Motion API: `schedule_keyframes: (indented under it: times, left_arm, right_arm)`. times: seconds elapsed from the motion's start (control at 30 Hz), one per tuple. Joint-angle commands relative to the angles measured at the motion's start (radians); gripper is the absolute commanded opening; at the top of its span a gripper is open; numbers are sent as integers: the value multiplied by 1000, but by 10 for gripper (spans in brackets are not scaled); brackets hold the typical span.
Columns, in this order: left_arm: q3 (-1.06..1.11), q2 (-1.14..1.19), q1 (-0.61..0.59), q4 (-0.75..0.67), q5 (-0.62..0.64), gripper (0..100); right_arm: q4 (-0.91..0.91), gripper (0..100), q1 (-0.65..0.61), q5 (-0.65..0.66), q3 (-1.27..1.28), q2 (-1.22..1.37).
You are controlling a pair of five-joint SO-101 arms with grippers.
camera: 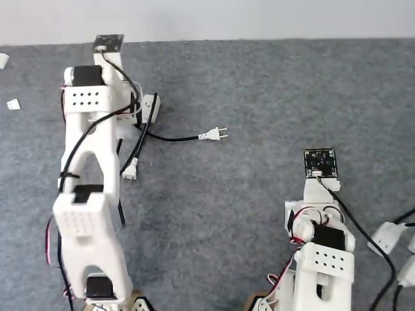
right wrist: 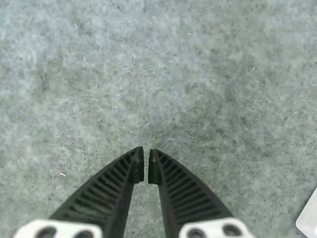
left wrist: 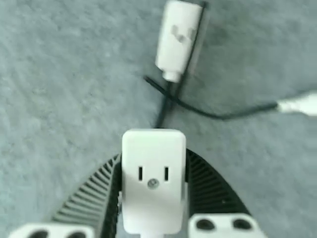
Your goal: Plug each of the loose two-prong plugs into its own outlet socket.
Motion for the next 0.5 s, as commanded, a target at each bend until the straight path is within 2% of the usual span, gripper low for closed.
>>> schedule_keyframes:
  times: [0.0, 0.13, 0.33, 0.4, 0.47]
  left_arm:
    - [231, -224, 58, -26, 52, 12]
    - [615, -344, 127, -187, 55, 12]
    - [1122, -482, 207, -600, 55, 13]
    - [1207, -512, 226, -661, 55, 13]
    - [1253, -522, 250, -664, 55, 13]
  right_arm:
    - [-21, 23, -8, 14, -9, -15]
    - [-21, 23, -7, 14, -9, -15]
    - [-19, 23, -7, 14, -9, -15]
    - [-18, 23, -7, 14, -9, -15]
    - [-13, 23, -4, 14, -9, -15]
